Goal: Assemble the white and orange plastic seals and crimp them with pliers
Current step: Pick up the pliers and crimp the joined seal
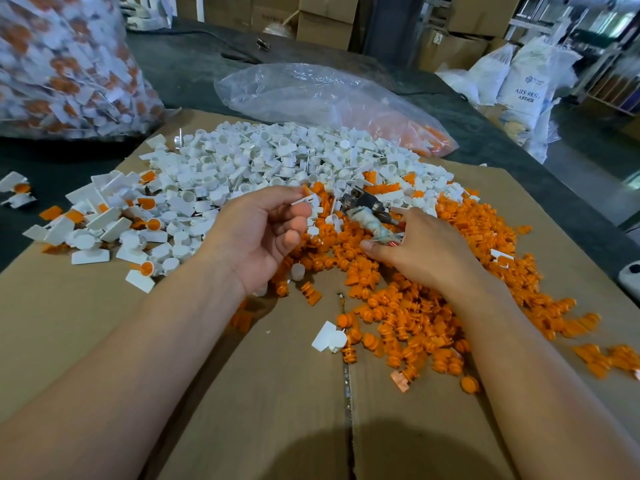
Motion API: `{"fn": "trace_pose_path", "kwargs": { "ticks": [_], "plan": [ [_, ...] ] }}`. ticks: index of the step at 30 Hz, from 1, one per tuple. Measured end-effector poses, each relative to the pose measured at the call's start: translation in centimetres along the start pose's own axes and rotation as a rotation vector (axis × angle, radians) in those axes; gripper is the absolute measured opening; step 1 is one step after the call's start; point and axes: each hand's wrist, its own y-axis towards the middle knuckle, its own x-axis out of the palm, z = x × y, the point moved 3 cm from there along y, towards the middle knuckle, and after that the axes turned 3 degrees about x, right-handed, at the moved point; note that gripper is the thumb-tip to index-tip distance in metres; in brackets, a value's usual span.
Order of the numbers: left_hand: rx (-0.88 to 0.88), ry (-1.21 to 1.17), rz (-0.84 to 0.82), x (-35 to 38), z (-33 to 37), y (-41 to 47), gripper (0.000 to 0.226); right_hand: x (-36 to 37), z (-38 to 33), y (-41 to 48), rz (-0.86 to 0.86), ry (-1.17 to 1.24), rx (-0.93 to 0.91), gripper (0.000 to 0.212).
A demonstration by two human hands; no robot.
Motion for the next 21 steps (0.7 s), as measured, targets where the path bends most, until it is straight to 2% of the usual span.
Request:
{"fn": "trace_pose_path", "kwargs": {
  "ticks": [9, 17, 19, 21],
  "plan": [
    [-0.033, 0.015, 0.029, 0.0, -0.1, -0.1, 0.011, 0.1, 0.2, 0.0, -0.046, -0.028, 0.007, 0.09],
    [-0.069, 0.04, 0.018, 0.1, -0.2, -0.3, 0.013, -0.1, 0.0, -0.1, -0.066, -0.02, -0.039, 0.087],
    [-0.077, 0.059, 0.019, 0.1, -0.3, -0.4, 0.012, -0.6, -0.4, -0.3, -0.007, 0.017, -0.091, 0.081],
    [-0.084, 0.081, 0.015, 0.3, -0.4, -0.5, 0.011, -1.5, -1.5, -1.0, 0.126, 0.211, -0.209, 0.066]
  ]
}}
